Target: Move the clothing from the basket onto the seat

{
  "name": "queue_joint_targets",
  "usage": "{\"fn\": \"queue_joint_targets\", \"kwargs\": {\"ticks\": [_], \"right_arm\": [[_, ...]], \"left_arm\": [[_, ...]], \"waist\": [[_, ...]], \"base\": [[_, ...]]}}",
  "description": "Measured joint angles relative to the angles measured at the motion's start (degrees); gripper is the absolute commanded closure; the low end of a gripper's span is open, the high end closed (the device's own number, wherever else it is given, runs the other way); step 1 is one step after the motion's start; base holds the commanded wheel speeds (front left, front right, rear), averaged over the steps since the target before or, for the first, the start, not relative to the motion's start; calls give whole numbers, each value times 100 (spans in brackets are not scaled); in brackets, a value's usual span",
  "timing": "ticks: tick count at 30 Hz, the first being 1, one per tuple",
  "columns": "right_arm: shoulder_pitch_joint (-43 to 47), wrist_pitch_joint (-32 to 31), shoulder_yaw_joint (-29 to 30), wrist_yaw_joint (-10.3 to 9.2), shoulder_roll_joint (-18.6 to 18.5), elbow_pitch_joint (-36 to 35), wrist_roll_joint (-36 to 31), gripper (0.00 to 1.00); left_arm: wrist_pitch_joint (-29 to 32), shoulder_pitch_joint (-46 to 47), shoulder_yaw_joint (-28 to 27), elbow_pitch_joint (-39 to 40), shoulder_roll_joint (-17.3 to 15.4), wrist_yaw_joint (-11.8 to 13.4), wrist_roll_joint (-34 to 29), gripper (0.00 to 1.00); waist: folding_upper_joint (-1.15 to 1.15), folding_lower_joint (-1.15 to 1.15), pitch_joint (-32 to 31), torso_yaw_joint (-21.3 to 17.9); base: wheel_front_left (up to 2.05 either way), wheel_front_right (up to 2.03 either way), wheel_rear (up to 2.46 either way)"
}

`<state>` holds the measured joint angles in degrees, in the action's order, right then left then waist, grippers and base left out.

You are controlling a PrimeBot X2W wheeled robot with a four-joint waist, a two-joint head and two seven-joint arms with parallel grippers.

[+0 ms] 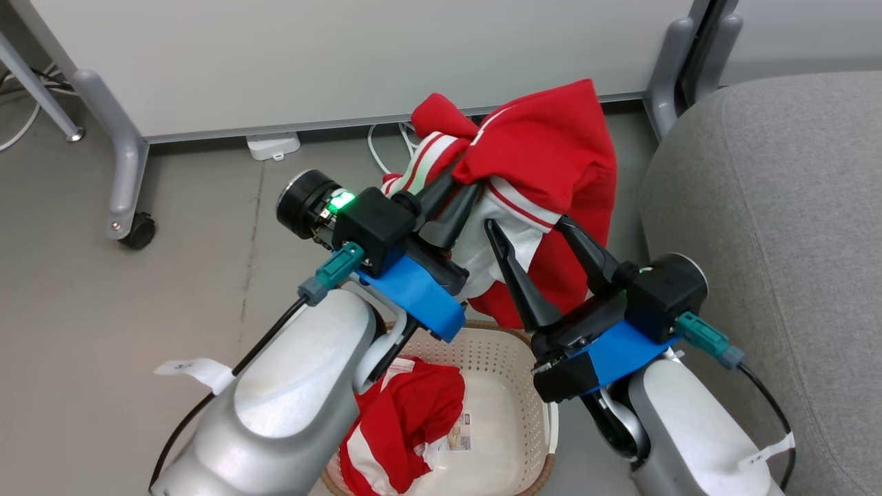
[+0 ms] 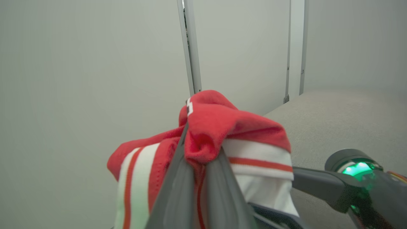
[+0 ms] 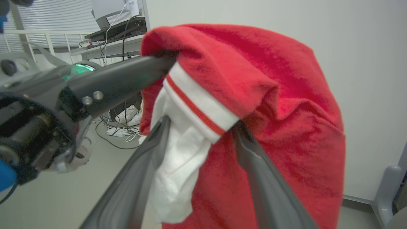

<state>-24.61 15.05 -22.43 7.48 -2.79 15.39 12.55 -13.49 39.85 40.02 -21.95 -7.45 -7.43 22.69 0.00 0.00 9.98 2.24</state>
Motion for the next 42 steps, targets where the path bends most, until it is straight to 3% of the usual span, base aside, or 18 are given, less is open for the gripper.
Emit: {"fn": "queue_joint_targets", "kwargs": {"ticks": [8, 9, 10, 11, 42], "right_arm": [[-226, 0, -119, 0, 1, 96, 371, 0], [-240, 0, -120, 0, 1, 118, 398, 10], [-248, 1, -127, 0, 1, 152, 433, 10], [-251, 0, -137, 0, 0, 196, 436, 100], [-271, 0, -149, 0, 0, 219, 430, 100]], "left_arm": [[-58, 20, 163, -70, 107, 0, 18, 100], [-67, 20, 180, -75, 119, 0, 36, 100], [-74, 20, 197, -79, 131, 0, 45, 100], [-75, 20, 214, -86, 138, 0, 45, 100], [-143, 28, 279, -211, 98, 36, 53, 100]], "waist": [[0, 0, 22, 93], [0, 0, 19, 99], [0, 0, 17, 104], [0, 0, 13, 108], [0, 0, -79, 40]], "base": [[0, 0, 0], [0, 0, 0], [0, 0, 0], [0, 0, 0], [0, 0, 0]]}}
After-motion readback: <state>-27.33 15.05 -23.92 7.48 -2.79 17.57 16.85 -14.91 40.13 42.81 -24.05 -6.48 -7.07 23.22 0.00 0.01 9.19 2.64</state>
